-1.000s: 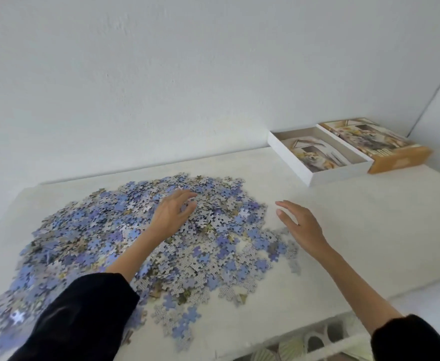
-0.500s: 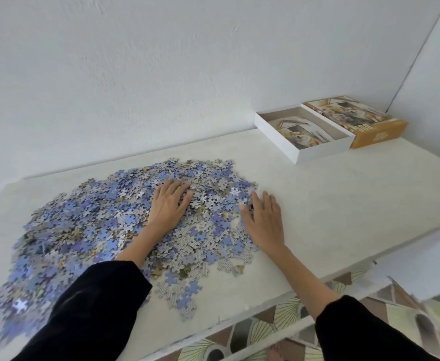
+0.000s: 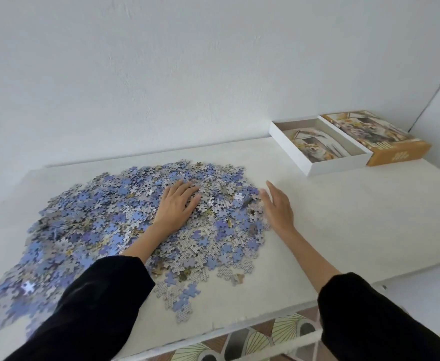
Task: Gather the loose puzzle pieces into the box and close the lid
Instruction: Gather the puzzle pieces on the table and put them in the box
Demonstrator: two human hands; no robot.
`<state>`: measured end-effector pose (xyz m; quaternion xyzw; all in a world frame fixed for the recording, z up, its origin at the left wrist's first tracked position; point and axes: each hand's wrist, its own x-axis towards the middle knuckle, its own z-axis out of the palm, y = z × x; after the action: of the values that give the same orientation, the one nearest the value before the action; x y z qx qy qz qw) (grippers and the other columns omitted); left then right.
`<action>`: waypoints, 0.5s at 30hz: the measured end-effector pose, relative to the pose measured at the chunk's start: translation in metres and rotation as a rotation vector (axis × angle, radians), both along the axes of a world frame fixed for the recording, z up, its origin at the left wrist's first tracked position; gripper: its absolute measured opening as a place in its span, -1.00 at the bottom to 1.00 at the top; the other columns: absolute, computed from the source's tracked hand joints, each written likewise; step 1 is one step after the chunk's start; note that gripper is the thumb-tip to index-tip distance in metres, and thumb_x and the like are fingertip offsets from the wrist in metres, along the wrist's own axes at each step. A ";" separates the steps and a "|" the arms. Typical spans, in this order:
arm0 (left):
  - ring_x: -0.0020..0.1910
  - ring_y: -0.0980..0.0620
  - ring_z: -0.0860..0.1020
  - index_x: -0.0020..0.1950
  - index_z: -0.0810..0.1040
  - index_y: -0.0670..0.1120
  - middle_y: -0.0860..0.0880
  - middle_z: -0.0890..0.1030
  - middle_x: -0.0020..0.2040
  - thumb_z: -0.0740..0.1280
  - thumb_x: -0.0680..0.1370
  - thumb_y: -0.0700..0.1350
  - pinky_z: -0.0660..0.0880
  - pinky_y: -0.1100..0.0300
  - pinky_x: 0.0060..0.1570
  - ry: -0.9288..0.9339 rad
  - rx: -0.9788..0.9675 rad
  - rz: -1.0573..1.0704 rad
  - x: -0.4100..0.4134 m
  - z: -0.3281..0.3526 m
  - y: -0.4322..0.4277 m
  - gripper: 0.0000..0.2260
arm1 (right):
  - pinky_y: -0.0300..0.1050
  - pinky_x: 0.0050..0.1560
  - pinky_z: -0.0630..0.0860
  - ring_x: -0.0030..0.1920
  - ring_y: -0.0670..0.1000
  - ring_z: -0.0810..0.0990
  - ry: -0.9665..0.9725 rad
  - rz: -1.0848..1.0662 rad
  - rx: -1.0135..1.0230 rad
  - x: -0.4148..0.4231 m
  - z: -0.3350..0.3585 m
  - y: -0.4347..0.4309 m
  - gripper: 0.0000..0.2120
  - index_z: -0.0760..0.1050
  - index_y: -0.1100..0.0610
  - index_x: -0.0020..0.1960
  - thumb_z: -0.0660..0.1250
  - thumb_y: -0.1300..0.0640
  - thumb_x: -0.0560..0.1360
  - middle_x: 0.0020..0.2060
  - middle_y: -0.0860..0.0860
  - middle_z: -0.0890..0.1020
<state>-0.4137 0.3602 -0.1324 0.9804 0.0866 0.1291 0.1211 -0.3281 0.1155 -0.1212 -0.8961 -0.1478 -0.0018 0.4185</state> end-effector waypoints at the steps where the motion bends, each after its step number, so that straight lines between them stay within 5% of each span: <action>1: 0.50 0.01 0.11 0.44 0.29 0.00 -0.01 0.28 0.47 -0.01 0.63 0.13 -0.11 0.07 0.45 0.000 0.000 0.005 0.000 0.000 0.000 -0.56 | -0.02 0.42 0.08 0.45 0.04 0.16 0.001 0.018 -0.054 0.004 -0.001 0.001 -0.54 0.19 0.05 0.46 -0.01 -0.09 0.61 0.44 0.04 0.26; 8: 0.50 0.03 0.08 0.45 0.27 0.02 0.00 0.25 0.49 -0.01 0.63 0.14 -0.11 0.06 0.46 0.010 -0.006 0.019 0.000 0.001 -0.001 -0.57 | -0.01 0.47 0.00 0.48 0.05 0.09 -0.103 0.137 -0.177 -0.008 -0.010 0.032 -0.53 0.17 0.12 0.46 -0.05 -0.07 0.62 0.47 0.07 0.19; 12: 0.50 0.03 0.09 0.45 0.27 0.02 0.00 0.25 0.48 -0.01 0.63 0.13 -0.10 0.05 0.47 0.008 -0.007 0.013 0.000 0.000 0.000 -0.57 | 0.00 0.44 -0.05 0.49 0.00 -0.01 0.013 0.165 -0.026 -0.019 -0.003 0.022 -0.43 0.06 0.00 0.49 -0.02 -0.21 0.55 0.50 0.00 0.04; 15: 0.50 0.03 0.09 0.45 0.28 0.01 -0.01 0.26 0.48 0.00 0.63 0.13 -0.10 0.05 0.46 -0.002 -0.005 0.012 0.000 0.000 0.001 -0.57 | 0.01 0.43 -0.09 0.49 -0.05 -0.11 0.032 0.313 -0.093 -0.035 -0.003 -0.004 -0.27 -0.06 -0.08 0.50 -0.01 -0.37 0.43 0.51 -0.06 -0.09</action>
<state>-0.4134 0.3615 -0.1327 0.9794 0.0929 0.1308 0.1229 -0.3632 0.1114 -0.1240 -0.8806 -0.2787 0.0846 0.3739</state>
